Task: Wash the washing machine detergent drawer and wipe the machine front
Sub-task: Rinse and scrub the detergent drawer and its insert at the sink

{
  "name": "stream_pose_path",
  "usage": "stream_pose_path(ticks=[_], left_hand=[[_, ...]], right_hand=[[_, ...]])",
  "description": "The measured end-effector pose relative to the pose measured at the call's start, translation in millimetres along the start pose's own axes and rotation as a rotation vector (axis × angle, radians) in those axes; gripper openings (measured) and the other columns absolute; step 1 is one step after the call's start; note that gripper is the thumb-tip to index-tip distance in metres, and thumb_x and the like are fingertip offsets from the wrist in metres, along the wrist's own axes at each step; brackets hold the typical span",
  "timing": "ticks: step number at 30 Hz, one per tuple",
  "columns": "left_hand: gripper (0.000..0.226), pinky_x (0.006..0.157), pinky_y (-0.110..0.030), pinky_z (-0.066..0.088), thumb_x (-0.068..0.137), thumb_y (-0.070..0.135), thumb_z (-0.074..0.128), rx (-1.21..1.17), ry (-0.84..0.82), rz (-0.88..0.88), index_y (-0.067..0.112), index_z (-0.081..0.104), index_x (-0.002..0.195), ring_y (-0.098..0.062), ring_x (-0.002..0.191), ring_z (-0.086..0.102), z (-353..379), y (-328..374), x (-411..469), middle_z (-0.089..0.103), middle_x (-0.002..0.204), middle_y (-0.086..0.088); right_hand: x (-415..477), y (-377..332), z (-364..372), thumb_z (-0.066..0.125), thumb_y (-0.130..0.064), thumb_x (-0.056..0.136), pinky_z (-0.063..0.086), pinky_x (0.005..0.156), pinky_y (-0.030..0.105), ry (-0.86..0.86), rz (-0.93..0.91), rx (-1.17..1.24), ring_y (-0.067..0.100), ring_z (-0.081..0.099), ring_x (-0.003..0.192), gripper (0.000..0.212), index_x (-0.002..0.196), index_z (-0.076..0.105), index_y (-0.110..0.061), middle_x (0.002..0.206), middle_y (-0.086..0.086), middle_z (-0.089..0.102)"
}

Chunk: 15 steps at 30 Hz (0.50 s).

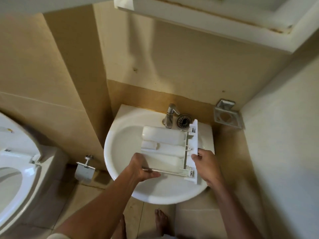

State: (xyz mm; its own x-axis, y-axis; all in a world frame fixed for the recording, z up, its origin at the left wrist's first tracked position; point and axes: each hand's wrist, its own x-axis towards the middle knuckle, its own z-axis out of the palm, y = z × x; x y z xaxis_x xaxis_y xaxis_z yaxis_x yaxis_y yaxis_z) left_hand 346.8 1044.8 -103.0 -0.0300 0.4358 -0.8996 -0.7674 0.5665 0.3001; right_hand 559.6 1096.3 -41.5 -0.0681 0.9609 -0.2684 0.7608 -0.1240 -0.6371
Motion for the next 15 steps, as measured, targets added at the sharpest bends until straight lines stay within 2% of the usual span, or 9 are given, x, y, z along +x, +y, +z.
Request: stream_pose_path(ticks=[2, 4, 6, 8, 10, 11, 13, 15], left_hand=[[0.025, 0.090, -0.065, 0.052, 0.100, 0.019, 0.036, 0.010, -0.037, -0.045, 0.004, 0.056, 0.104, -0.047, 0.104, 0.057, -2, 0, 4, 0.057, 0.110, -0.023], [0.022, 0.080, -0.067, 0.055, 0.101, 0.017, 0.042, -0.039, -0.078, -0.100, 0.002, 0.057, 0.108, -0.053, 0.113, 0.054, -6, 2, 7, 0.054, 0.116, -0.024], [0.026, 0.067, -0.068, 0.054, 0.102, 0.009, 0.037, -0.076, -0.110, -0.124, -0.006, 0.056, 0.110, -0.057, 0.113, 0.051, -9, 4, 11, 0.053, 0.116, -0.027], [0.031, 0.075, -0.066, 0.055, 0.103, 0.007, 0.031, -0.084, -0.142, -0.084, -0.006, 0.058, 0.110, -0.054, 0.107, 0.056, -10, 7, 16, 0.057, 0.113, -0.028], [0.033, 0.083, -0.064, 0.055, 0.103, 0.008, 0.033, -0.071, -0.172, -0.032, -0.001, 0.064, 0.111, -0.049, 0.101, 0.062, -8, 11, 21, 0.067, 0.108, -0.027], [0.033, 0.079, -0.061, 0.058, 0.102, 0.006, 0.034, -0.059, -0.183, -0.002, 0.001, 0.065, 0.110, -0.046, 0.098, 0.064, -7, 13, 23, 0.070, 0.104, -0.025], [0.035, 0.064, -0.053, 0.062, 0.100, 0.000, 0.031, -0.052, -0.168, 0.041, 0.000, 0.064, 0.110, -0.039, 0.089, 0.068, -6, 20, 32, 0.071, 0.097, -0.022], [0.041, 0.053, -0.042, 0.062, 0.101, 0.000, 0.024, 0.019, -0.125, 0.079, -0.001, 0.063, 0.113, -0.031, 0.072, 0.071, -7, 27, 40, 0.071, 0.088, -0.017]], right_hand=[[-6, 11, 3, 0.056, -0.009, 0.095, 0.044, 0.060, 0.028, 0.021, -0.064, 0.037, 0.016, 0.061, 0.069, 0.012, 0.092, 0.068, -0.009, 0.078, -0.001, 0.068], [-17, 26, 7, 0.057, -0.002, 0.094, 0.054, 0.074, 0.024, 0.016, -0.089, 0.168, 0.009, 0.069, 0.088, 0.025, 0.101, 0.071, -0.022, 0.096, -0.009, 0.074], [-27, 35, 8, 0.058, 0.005, 0.093, 0.053, 0.083, 0.015, 0.040, -0.120, 0.281, 0.001, 0.068, 0.098, 0.041, 0.105, 0.070, -0.033, 0.106, -0.019, 0.073], [-35, 39, 9, 0.060, 0.007, 0.092, 0.048, 0.083, 0.008, 0.061, -0.113, 0.360, -0.006, 0.065, 0.104, 0.045, 0.106, 0.069, -0.035, 0.114, -0.024, 0.070], [-36, 46, 14, 0.061, 0.009, 0.091, 0.046, 0.084, 0.006, 0.036, -0.055, 0.390, -0.011, 0.062, 0.106, 0.044, 0.102, 0.072, -0.032, 0.120, -0.017, 0.067], [-35, 52, 16, 0.061, 0.010, 0.090, 0.048, 0.090, 0.012, 0.003, 0.001, 0.439, -0.005, 0.063, 0.109, 0.045, 0.100, 0.075, -0.032, 0.119, -0.012, 0.069], [-32, 58, 18, 0.064, 0.005, 0.090, 0.051, 0.102, 0.037, -0.068, 0.150, 0.596, 0.018, 0.067, 0.113, 0.038, 0.104, 0.076, -0.029, 0.115, 0.000, 0.074], [-24, 62, 17, 0.060, -0.003, 0.095, 0.052, 0.101, 0.049, -0.094, 0.297, 0.794, 0.026, 0.068, 0.109, 0.023, 0.109, 0.071, -0.018, 0.120, 0.012, 0.071]])
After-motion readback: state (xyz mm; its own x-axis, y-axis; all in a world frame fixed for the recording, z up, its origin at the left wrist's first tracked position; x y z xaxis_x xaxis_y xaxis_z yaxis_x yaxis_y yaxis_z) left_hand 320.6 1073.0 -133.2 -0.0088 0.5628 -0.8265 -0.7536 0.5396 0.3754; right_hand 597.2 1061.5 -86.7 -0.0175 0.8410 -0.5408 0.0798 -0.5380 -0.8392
